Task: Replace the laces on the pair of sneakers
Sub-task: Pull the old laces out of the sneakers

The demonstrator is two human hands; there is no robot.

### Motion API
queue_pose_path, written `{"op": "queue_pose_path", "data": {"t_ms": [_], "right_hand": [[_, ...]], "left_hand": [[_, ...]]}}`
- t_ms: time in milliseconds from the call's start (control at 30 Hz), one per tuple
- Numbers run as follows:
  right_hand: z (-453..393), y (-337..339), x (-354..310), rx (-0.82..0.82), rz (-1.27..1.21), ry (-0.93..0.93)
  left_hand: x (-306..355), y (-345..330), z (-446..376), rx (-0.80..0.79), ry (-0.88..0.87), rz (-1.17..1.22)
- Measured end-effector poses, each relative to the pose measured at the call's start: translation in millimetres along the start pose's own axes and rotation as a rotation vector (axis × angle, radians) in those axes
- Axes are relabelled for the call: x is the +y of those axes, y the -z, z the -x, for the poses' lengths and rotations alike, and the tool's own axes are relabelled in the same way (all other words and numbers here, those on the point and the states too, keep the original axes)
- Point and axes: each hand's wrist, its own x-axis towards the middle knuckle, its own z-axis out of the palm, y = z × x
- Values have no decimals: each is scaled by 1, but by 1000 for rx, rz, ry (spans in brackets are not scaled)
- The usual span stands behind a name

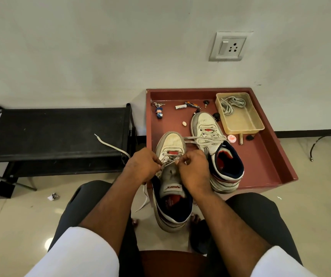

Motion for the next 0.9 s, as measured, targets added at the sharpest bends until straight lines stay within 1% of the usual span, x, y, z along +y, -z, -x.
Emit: {"op": "queue_pose_path", "data": {"t_ms": [33,100,167,200,233,300,333,400,533,567,600,633,733,767,800,900], "right_hand": [[0,0,1,43,-19,6],[-5,-1,6,123,-126,-63],[-7,-1,7,108,-230,-115],[-6,0,6,73,-218,-55],[-5,-1,5,32,-128,65],[-2,-4,4,-65,195,349],[-1,-6,2,-126,336,432],[0,-8,-4,-203,489,447],[-1,-8,-6,-202,597,434],[-2,-7,-5,-206,570,445],[-2,-8,-3,-182,484,443],[-2,-7,-1,-124,330,399],[-6,2,1,87,-186,67],[-7,6,1,131,-245,24],[-7,9,0,136,-204,49],[-5,6,-1,29,142,327]], "left_hand": [[-1,1,-1,1,6,-7],[-3,2,-2,-1,13,-27],[-4,2,-3,6,-1,-51],[-4,1,-3,15,-12,-65],[-4,1,-3,21,-20,-72],[-2,-1,-2,14,-28,-67],[-2,-1,-2,4,-31,-64],[-2,-1,-1,-11,-45,-59],[-2,-1,0,-7,-50,-72],[-2,-1,-1,-2,-45,-81],[-1,-1,-1,2,-39,-88],[-1,-1,-2,4,-32,-90],[-1,0,-4,7,-19,-89],[-1,1,-4,7,-20,-88],[-1,1,-4,6,-25,-87],[-1,0,-3,0,-38,-91]]}}
